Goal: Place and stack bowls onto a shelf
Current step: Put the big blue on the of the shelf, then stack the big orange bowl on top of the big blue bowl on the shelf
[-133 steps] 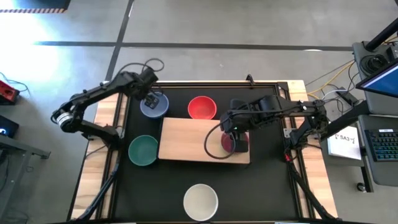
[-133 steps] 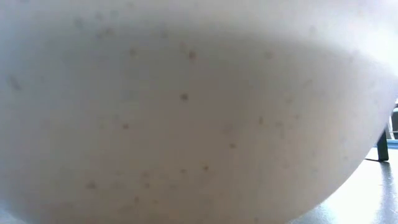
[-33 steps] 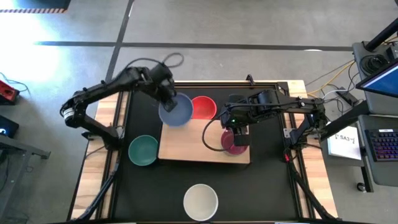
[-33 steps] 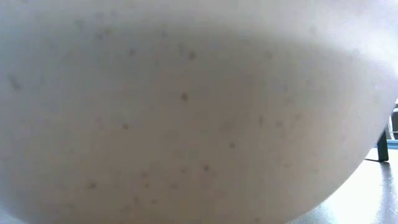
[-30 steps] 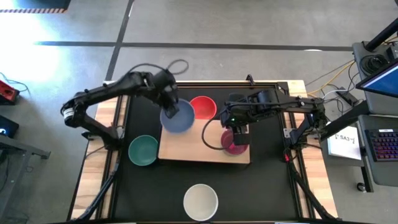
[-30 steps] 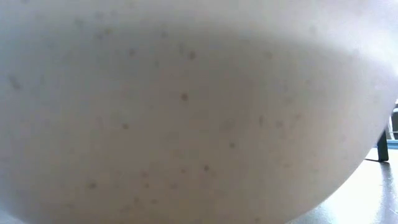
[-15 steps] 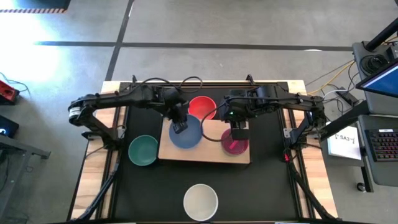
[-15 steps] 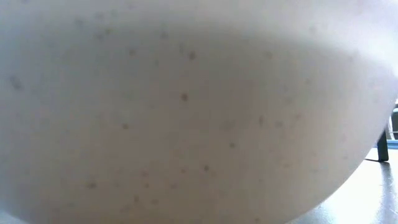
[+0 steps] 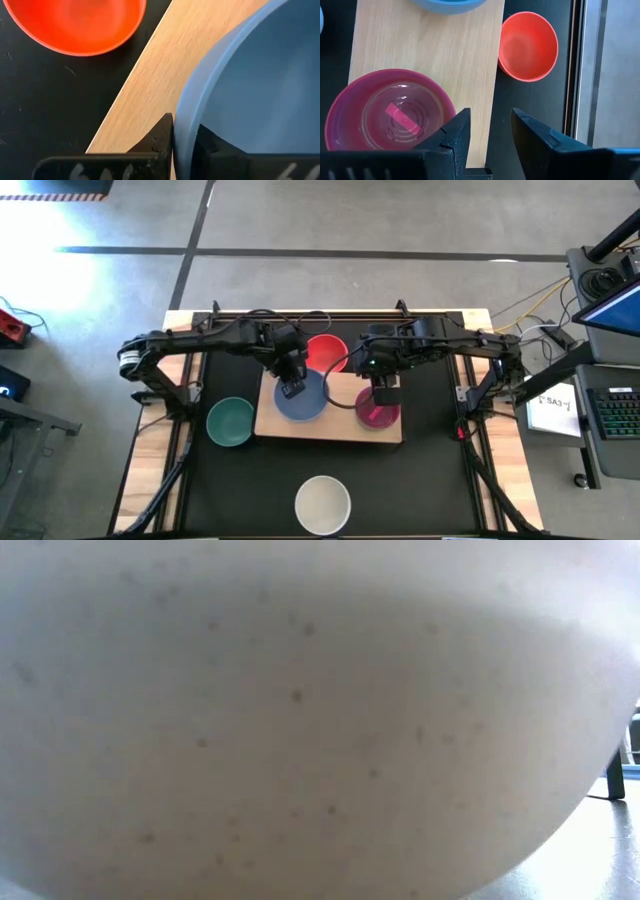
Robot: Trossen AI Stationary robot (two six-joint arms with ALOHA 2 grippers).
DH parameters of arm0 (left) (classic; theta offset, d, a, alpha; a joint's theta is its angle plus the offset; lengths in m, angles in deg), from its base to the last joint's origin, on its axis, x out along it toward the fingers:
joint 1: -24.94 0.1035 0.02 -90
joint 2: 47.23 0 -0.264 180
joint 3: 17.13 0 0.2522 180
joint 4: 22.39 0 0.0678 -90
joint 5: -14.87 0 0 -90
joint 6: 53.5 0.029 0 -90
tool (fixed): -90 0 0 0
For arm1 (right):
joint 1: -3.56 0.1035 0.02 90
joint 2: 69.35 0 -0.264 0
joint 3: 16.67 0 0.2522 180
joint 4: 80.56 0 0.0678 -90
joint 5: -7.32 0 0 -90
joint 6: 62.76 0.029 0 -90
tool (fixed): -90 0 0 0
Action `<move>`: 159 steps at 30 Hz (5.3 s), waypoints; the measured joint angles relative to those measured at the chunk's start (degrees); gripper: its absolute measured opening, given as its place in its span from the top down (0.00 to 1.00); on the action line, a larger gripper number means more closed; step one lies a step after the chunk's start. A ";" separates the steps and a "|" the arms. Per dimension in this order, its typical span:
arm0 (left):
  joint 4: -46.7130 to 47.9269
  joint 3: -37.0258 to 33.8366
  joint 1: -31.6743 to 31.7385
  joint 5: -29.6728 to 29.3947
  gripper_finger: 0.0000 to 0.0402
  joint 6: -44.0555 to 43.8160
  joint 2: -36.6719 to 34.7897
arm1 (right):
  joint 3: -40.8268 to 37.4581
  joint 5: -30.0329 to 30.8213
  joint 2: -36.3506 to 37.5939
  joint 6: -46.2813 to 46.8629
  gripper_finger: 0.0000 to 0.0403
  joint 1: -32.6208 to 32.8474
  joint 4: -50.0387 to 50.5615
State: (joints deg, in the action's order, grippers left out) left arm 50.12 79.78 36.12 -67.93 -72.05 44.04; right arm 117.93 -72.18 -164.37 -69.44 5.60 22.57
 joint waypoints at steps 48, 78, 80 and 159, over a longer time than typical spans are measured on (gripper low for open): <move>8.06 3.34 -3.19 -0.74 0.71 -2.70 -1.71 | 0.00 -0.15 0.00 -2.13 0.64 -1.36 0.48; 10.79 20.65 -8.19 -13.58 0.71 1.60 -7.91 | 0.00 -10.82 -4.75 3.21 0.64 -27.05 -11.06; 10.90 23.49 -8.17 -15.98 0.71 2.12 -7.85 | 0.00 -12.18 -5.90 3.69 0.64 -29.38 -12.62; 27.79 44.63 -8.35 -33.70 0.71 -8.06 -12.61 | -20.99 -32.50 -21.35 12.36 0.64 -37.53 -39.02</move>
State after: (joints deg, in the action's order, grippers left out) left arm 77.91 124.41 27.77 -101.63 -80.11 31.43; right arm 96.93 -104.68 -185.72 -57.08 -31.93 -16.45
